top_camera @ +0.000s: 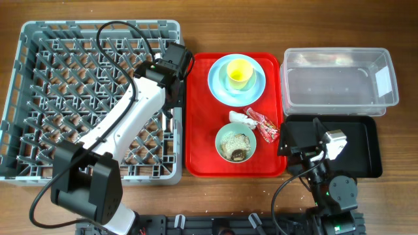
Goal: Sort waste into correct bins and load items into the dishwasher rack
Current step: 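Carry the spoon to the rack and insert it beside the fork, then grasp the green bowl of rice with the right gripper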
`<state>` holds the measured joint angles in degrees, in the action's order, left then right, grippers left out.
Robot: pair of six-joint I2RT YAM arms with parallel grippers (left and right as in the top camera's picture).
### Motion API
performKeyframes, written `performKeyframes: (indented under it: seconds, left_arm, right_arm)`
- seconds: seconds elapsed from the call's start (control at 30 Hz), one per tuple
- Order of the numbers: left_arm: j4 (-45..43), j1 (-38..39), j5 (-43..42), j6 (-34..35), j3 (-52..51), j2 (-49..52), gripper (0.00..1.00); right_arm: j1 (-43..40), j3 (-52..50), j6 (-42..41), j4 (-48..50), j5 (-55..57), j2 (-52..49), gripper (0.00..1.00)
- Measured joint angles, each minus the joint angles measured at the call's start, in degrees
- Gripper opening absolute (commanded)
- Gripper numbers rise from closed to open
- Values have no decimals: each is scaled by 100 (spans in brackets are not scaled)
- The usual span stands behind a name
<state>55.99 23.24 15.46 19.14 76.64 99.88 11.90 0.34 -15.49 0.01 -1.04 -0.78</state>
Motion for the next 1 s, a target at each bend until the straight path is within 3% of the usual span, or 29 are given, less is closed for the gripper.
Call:
performKeyframes:
  seconds: [0.13,0.27,0.33,0.5,0.6,0.67,0.77,0.87,1.0]
  left_arm:
    - [-219,0,-31,0,-186,0,8]
    - [-256,0,129,-20,-245,0,25]
    - [-299,4,111,-37,-245,0,26]
    - [-275,37,157,-44,-243,0,17]
    - [-42,50,90,-31,-48,-50,19]
    - [-11,133,-437,31,76,-455,23]
    - [116,275,-1561,87,179,-909,4]
    - [520,474,-2240,131,197,-931,5]
    - [1036,452,-2496,131,197,-931,4]
  right_arm:
    - [0,0,0,0,0,-2,100]
    - [0,0,0,2,-2,-2,100]
    - [0,0,0,0,0,-2,100]
    - [0,0,0,0,0,-2,100]
    - [0,0,0,0,0,-2,100]
    - [0,0,0,0,0,-2,100]
    - [0,0,0,2,0,-2,100]
    - [0,0,0,2,0,0,100]
    - [0,2,0,2,-2,0,100]
